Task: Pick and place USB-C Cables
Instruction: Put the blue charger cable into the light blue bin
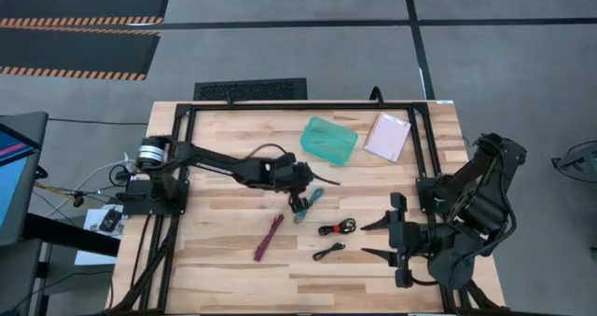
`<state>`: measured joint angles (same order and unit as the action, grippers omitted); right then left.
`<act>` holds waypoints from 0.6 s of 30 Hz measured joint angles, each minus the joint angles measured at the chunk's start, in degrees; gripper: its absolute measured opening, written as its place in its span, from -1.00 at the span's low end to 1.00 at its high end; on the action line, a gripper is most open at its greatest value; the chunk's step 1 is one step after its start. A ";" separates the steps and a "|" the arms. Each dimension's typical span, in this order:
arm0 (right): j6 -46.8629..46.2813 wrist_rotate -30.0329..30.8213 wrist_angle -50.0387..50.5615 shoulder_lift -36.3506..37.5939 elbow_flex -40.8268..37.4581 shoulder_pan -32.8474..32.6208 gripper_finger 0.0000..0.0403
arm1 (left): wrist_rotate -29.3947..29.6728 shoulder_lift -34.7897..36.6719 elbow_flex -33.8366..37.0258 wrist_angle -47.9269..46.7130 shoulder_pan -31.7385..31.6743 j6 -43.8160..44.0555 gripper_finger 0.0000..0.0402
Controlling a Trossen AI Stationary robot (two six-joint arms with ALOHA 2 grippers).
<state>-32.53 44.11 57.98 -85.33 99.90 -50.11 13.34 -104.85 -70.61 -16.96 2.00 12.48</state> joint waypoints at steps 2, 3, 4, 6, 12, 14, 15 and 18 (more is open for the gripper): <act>0.00 1.07 0.03 0.31 0.00 -0.02 0.10 | 0.98 3.37 0.02 -1.00 0.10 -0.22 -1.00; 0.00 1.44 0.11 0.35 0.00 -0.10 0.10 | 1.28 5.14 0.44 -1.21 0.32 -0.23 -1.00; -0.05 1.43 0.11 0.39 0.00 -0.10 0.10 | 1.43 6.99 0.95 -1.20 0.58 -0.23 -1.00; -0.05 1.42 0.26 0.41 0.00 -0.04 0.10 | 1.44 10.25 2.46 -1.04 1.09 -0.25 -1.00; -2.45 1.38 0.61 0.08 0.00 0.00 0.10 | 1.92 14.47 7.95 2.14 2.56 2.21 -0.95; -2.94 1.39 0.69 -0.09 0.00 0.00 0.10 | 2.12 14.06 9.72 5.50 3.32 1.94 -0.86; -3.01 1.39 0.82 -0.13 0.00 -0.02 0.10 | 1.90 13.68 10.45 7.29 3.72 1.94 -0.79; -3.05 1.25 0.22 -0.16 0.00 0.00 0.10 | -0.59 11.89 11.32 11.51 4.50 1.84 -0.55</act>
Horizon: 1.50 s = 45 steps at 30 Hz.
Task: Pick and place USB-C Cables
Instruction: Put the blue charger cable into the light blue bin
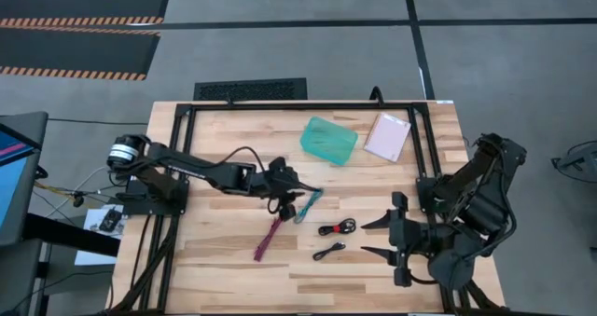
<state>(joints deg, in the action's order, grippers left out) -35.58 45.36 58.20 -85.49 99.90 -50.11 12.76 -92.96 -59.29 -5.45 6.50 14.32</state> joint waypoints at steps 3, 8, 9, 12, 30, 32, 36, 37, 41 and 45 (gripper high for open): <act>-0.04 0.00 -0.11 0.00 0.00 0.00 0.10 | 0.24 -2.09 -0.05 4.12 0.27 -0.09 -0.29; -0.91 -0.02 0.06 -0.04 0.00 -0.07 0.10 | 3.00 -7.90 -0.02 7.79 0.26 1.54 0.04; -1.34 -0.02 0.07 -0.10 0.00 -0.07 0.10 | 2.98 -9.29 -0.02 8.35 0.25 1.74 0.09; -1.50 -0.02 0.09 -0.75 0.00 -0.07 0.10 | 4.02 -13.31 0.02 9.80 0.27 2.52 0.15; -2.57 -0.17 0.00 -1.05 -0.02 0.31 0.10 | 11.42 -15.88 -0.11 9.34 0.31 2.66 0.11; -2.57 -0.17 0.00 -1.05 -0.02 0.31 0.10 | 12.11 -15.88 -0.11 9.43 0.56 3.31 0.11; -3.54 -0.20 0.00 -1.05 -0.02 0.69 0.10 | 11.49 -15.88 -0.11 10.35 0.75 3.48 0.11; -3.82 -0.19 -0.02 -1.05 -0.02 0.72 0.10 | 10.69 -15.88 -0.11 10.49 0.74 3.85 0.11; -5.61 -0.20 -0.07 -1.05 -0.02 0.72 0.10 | 9.33 -15.90 -0.11 11.23 1.53 4.11 0.11; -6.40 -0.22 -0.07 -1.19 -0.02 0.72 0.10 | 10.64 -17.33 0.00 11.18 3.40 2.91 0.11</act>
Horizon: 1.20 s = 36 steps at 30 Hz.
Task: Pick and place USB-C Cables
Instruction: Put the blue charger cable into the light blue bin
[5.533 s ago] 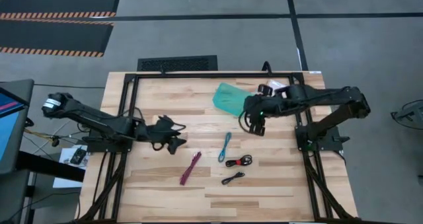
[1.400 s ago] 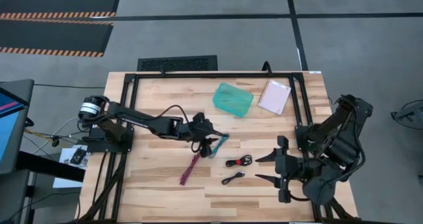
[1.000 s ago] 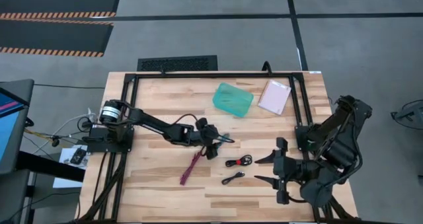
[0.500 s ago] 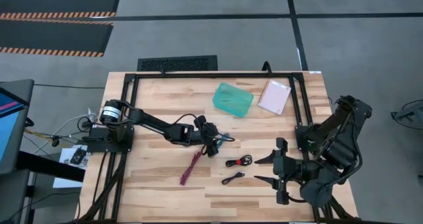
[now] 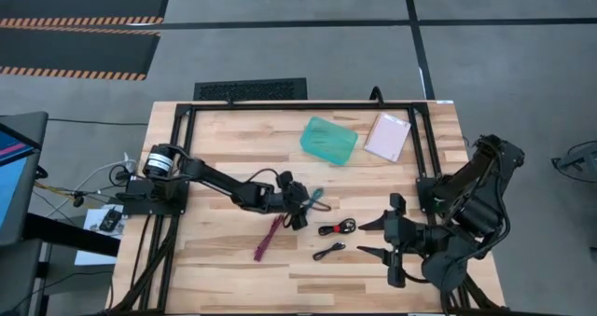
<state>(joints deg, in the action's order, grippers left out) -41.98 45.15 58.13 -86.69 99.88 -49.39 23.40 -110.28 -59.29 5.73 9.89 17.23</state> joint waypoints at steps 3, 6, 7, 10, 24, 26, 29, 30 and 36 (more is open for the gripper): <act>0.19 -0.02 0.19 -0.59 -0.03 0.04 0.10 | -0.17 -1.46 -0.11 3.54 1.07 -0.49 0.11; 0.05 -0.09 -0.27 -0.47 -0.02 0.31 0.10 | -0.12 -1.50 -0.06 3.89 1.31 -1.12 0.11; -0.02 -0.09 -0.28 -0.42 0.00 0.42 0.10 | 0.00 -1.50 -0.06 3.61 1.31 -1.13 0.11; -0.44 -0.09 -0.43 -0.49 0.00 0.42 0.10 | 1.11 -1.50 -0.06 1.03 0.78 -0.47 0.11; -1.25 -0.03 -0.70 -1.55 -0.02 1.19 0.10 | -10.97 -6.24 -0.43 1.11 -3.53 1.12 -0.65; -1.11 -0.02 -0.43 -1.54 -0.02 1.67 0.10 | -12.39 -6.22 -0.42 1.08 -3.92 0.33 -0.89; -1.09 0.63 0.38 -1.58 -0.02 1.92 0.10 | -12.82 -6.22 -0.36 1.11 -4.07 0.42 -0.93; -1.12 1.19 0.48 -1.56 -0.02 1.94 0.10 | -12.96 -6.22 -0.30 1.31 -4.07 0.41 -0.94; -9.01 1.67 6.92 -0.76 -0.02 4.80 0.10 | -15.57 -2.39 0.25 -0.33 -4.52 -1.05 -0.99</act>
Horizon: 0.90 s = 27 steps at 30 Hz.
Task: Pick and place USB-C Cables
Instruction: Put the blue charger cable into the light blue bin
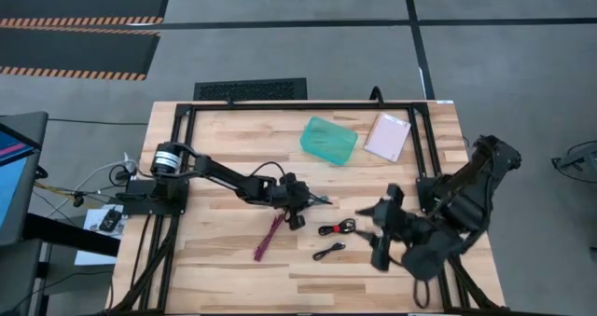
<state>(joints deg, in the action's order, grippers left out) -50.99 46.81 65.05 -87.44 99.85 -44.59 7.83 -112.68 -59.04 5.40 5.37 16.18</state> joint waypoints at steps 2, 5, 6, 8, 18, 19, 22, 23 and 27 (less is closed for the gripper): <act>-1.54 -0.18 2.78 0.97 0.00 1.20 0.10 | -0.97 3.02 0.23 -0.95 -0.50 -1.03 -0.99; 0.19 -0.18 4.67 2.30 0.00 2.49 0.10 | -1.83 9.34 -0.07 -1.11 -1.70 -2.57 -0.99; 1.32 -0.17 4.56 2.84 0.00 2.87 0.10 | -1.98 11.31 -0.18 -1.28 -2.05 -2.92 -0.99; 3.39 -0.18 4.44 4.07 0.00 3.54 0.10 | -1.66 15.43 -0.06 -3.16 -2.40 -3.00 -0.99; 8.14 6.49 7.04 5.45 -0.39 2.69 0.10 | -1.17 33.77 4.40 7.48 0.71 -5.73 -1.00; 7.49 8.02 7.86 5.44 -0.79 2.39 0.10 | -1.52 35.15 6.57 9.89 0.80 -4.89 -1.00; 4.27 10.83 10.84 5.40 -1.05 1.69 0.10 | -2.27 39.07 13.64 17.37 0.67 -2.08 -1.00; 3.50 11.60 11.61 5.49 -1.05 1.42 0.10 | -2.34 40.33 15.48 19.40 0.51 -1.44 -1.00; 1.34 14.22 13.84 5.88 -1.03 -0.38 0.10 | -1.52 45.10 20.63 22.72 0.15 0.60 -1.00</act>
<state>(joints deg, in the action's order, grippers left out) -49.66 61.03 78.89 -81.56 98.82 -44.97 6.31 -67.57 -38.41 28.12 5.52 16.78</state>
